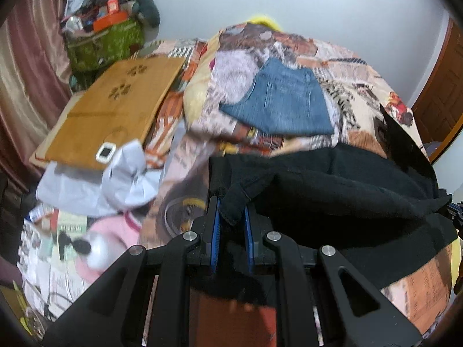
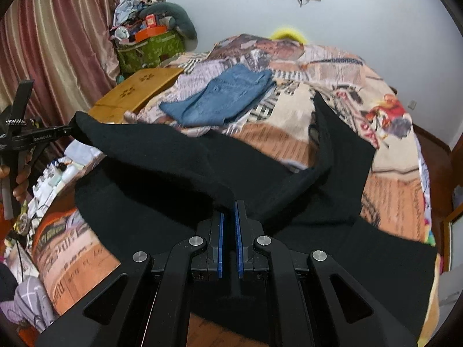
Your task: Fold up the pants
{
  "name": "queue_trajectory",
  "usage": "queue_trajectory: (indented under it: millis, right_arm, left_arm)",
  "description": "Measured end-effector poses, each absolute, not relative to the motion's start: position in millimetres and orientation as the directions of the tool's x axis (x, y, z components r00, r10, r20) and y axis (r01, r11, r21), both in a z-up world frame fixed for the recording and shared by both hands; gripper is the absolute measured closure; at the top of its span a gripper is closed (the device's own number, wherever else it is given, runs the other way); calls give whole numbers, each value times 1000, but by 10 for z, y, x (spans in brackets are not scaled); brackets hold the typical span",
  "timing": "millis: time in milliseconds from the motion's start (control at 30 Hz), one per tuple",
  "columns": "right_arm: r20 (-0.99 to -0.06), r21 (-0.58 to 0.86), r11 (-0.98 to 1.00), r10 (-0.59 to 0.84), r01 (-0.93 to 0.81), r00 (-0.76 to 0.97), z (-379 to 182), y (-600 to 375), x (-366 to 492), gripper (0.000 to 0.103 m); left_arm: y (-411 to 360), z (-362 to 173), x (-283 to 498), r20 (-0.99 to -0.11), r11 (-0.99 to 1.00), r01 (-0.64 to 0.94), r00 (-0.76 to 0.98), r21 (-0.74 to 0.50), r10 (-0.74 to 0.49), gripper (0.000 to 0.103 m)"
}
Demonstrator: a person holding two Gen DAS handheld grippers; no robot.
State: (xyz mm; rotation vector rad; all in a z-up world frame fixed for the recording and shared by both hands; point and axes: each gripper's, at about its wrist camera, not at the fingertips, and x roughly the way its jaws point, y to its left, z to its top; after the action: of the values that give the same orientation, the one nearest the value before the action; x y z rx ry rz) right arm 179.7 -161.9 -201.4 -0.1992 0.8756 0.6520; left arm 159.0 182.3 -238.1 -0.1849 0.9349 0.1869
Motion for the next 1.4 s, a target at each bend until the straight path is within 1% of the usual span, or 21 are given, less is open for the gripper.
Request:
queue_trajectory:
  millis: [167,267,367,467,633,700,733,767,800,833,867,1000,1067,1100,1133,1167,1200,1233,1267,1333,1400]
  right_arm:
    - [-783,100,793,435,-601,444,-2139,-1598,1642,97]
    - [-796,99,794,424,-599,431,-2190,-1606,1593,97]
    - [-798,79,791,415,-607,437,-2194,-1611,1534,94]
    - [-794,72,787,417,-612,442,-2176,-1653,1477,93]
    - [-799,106,798,424,-594,427,-2090,-1801,1471,93]
    - [-796,134,809,432,-572,424,-2030,-1912,1493,91]
    - [-792,145,814,435,-562,427,-2001,-1956,1492,90]
    - [-785,151,821,438,-550,438,-1952,-2011,1504,89]
    - [-777,151,829,436,-538,455,-1895,-2072,1520,89]
    - [-767,150,838,433,-524,473,-1834,-2132,1542,88]
    - [-761,152,844,432,-514,484,-1790,-2158,1553,87]
    - [-726,161,864,431,-477,536,-1592,-2266,1718,76]
    - [-716,152,869,425,-471,554,-1518,-2268,1821,71]
    - [-710,151,869,428,-472,560,-1481,-2254,1896,67]
    - [-707,151,867,430,-475,561,-1464,-2250,1947,59]
    - [-706,147,865,431,-479,562,-1442,-2217,2018,55]
    - [-705,142,864,431,-483,563,-1432,-2198,2081,51]
    - [-705,137,862,431,-488,564,-1425,-2166,2135,49]
    - [-709,127,859,428,-495,560,-1424,-2111,2214,48]
    - [-715,112,857,421,-504,558,-1430,-2028,2347,41]
    - [-724,94,854,412,-512,554,-1467,-1917,2493,37]
  left_arm:
    - [1846,-2665,1410,-857,965,-250,511,-75,66,89]
    - [1852,-2795,1348,-882,965,-258,464,-53,76,89]
    - [1894,-2857,1311,-899,963,-263,432,-55,66,89]
    - [1927,-2820,1294,-901,962,-270,427,-44,79,89]
    - [1919,-2598,1288,-885,963,-267,455,-31,97,88]
    - [1918,-2500,1313,-879,962,-271,464,-26,107,84]
    - [1913,-2430,1324,-872,962,-272,477,-27,110,79]
    - [1908,-2386,1331,-867,963,-269,487,-30,109,73]
    - [1888,-2310,1351,-856,964,-264,505,-29,113,68]
    - [1867,-2258,1377,-849,965,-261,515,-22,120,58]
    - [1839,-2197,1409,-840,967,-256,528,-14,128,51]
    - [1723,-2023,1601,-817,975,-223,564,-12,119,39]
    - [1638,-1945,1736,-805,978,-208,581,-8,117,31]
    - [1604,-1919,1788,-802,980,-201,586,-5,116,29]
    - [1568,-1894,1857,-798,981,-194,591,-1,116,23]
    - [1523,-1871,1936,-795,982,-188,595,4,117,16]
    - [1491,-1858,1996,-793,983,-185,598,7,118,14]
    - [1450,-1848,2073,-791,984,-180,601,9,117,10]
    - [1420,-1846,2121,-790,984,-177,602,10,116,9]
    - [1361,-1858,2276,-793,987,-164,600,5,103,8]
    - [1329,-1895,2410,-800,988,-154,594,-6,88,8]
